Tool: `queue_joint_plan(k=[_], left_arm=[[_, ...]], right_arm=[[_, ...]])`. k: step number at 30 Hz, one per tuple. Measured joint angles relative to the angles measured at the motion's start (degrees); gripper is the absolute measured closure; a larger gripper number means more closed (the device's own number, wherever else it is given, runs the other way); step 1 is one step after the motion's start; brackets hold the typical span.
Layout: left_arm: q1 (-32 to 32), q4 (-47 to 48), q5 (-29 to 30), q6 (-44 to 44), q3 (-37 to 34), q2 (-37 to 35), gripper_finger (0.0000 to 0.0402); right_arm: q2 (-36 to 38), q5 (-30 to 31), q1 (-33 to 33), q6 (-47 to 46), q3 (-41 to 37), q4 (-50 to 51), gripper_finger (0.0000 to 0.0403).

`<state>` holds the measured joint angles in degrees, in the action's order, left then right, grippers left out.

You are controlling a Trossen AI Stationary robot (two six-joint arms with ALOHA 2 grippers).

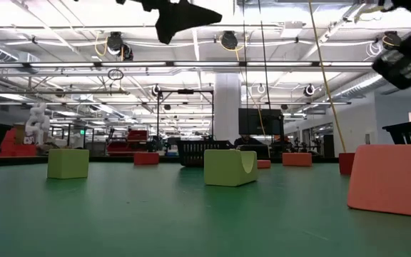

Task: Sort & place blocks by color
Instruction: Put the green block into the bottom right black bin, then put the red block into the top black bin

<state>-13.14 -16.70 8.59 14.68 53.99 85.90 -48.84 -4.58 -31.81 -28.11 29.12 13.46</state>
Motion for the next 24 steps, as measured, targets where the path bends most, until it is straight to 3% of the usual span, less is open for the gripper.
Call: queue_joint_plan(k=[7,15,24], left_arm=[[-5.54,-0.01,12.07,-6.30,0.01,6.41,0.0112],[-6.02,-3.40,13.02,-3.51,0.01,12.16,0.0112],[-7.34,-1.70,13.64,-1.85,0.01,12.53,0.0112]], right_arm=[[-0.03,2.96,-2.11,-4.85,-0.02,7.67,0.0278],[-0.02,3.04,-2.06,-4.32,-0.02,7.82,0.0234],[-0.02,3.06,-2.06,-4.23,-0.02,7.84,0.0185]])
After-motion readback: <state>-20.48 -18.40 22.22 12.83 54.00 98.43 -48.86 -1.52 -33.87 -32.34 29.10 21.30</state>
